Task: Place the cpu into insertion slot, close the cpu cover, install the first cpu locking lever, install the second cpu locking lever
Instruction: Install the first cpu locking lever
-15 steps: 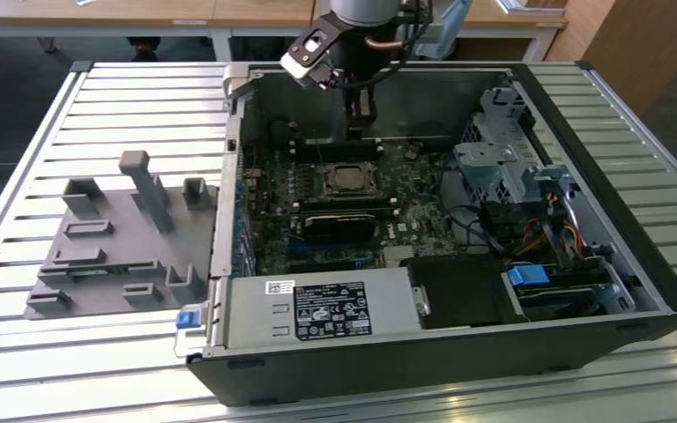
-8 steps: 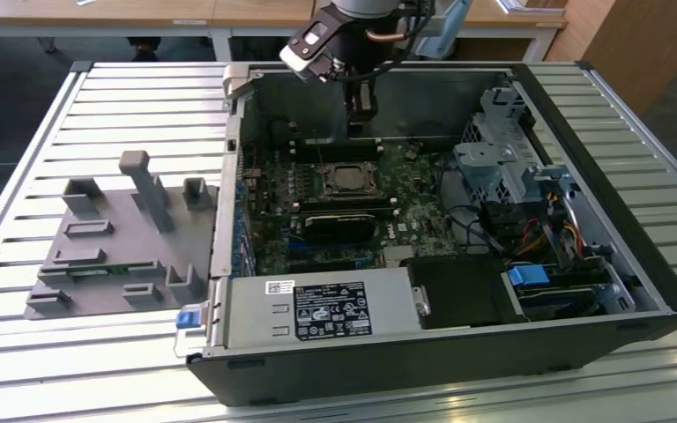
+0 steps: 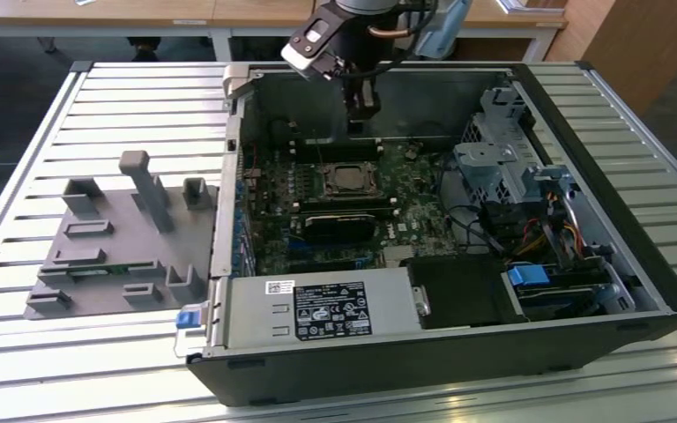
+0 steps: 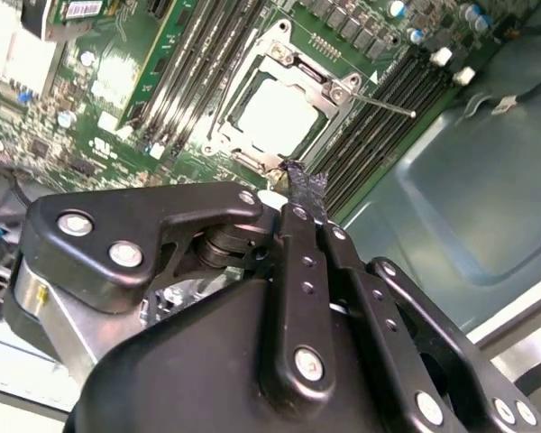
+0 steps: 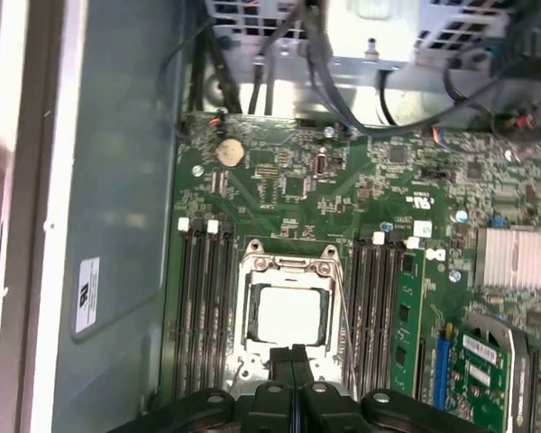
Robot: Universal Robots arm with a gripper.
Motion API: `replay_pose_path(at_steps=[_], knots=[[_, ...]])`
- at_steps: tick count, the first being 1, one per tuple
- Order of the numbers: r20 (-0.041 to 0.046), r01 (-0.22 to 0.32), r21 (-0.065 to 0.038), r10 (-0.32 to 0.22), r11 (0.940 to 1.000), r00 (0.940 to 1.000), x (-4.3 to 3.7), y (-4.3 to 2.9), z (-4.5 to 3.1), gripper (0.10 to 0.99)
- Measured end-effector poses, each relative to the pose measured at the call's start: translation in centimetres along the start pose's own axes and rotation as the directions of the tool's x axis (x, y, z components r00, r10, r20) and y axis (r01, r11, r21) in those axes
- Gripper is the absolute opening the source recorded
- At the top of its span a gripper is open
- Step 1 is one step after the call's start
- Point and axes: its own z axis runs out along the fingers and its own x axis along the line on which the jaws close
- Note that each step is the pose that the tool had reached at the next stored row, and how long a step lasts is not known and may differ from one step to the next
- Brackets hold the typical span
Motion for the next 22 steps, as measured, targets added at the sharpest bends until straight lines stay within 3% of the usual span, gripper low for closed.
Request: replay_pose_path(at_steps=[5,12,16,22], knots=[[0.0002,0.085,0.002,-0.085,0.9964,0.9964,0.00,0.00,0.04,0.106],[-0.0003,0.158,0.003,-0.158,0.9874,0.9874,0.02,-0.04,0.05,0.106],[-0.0021,0.227,0.003,-0.227,0.9739,0.9739,0.02,-0.05,0.08,0.106],[-0.0048,0.326,0.004,-0.326,0.9454,0.9454,0.02,-0.05,0.09,0.106]])
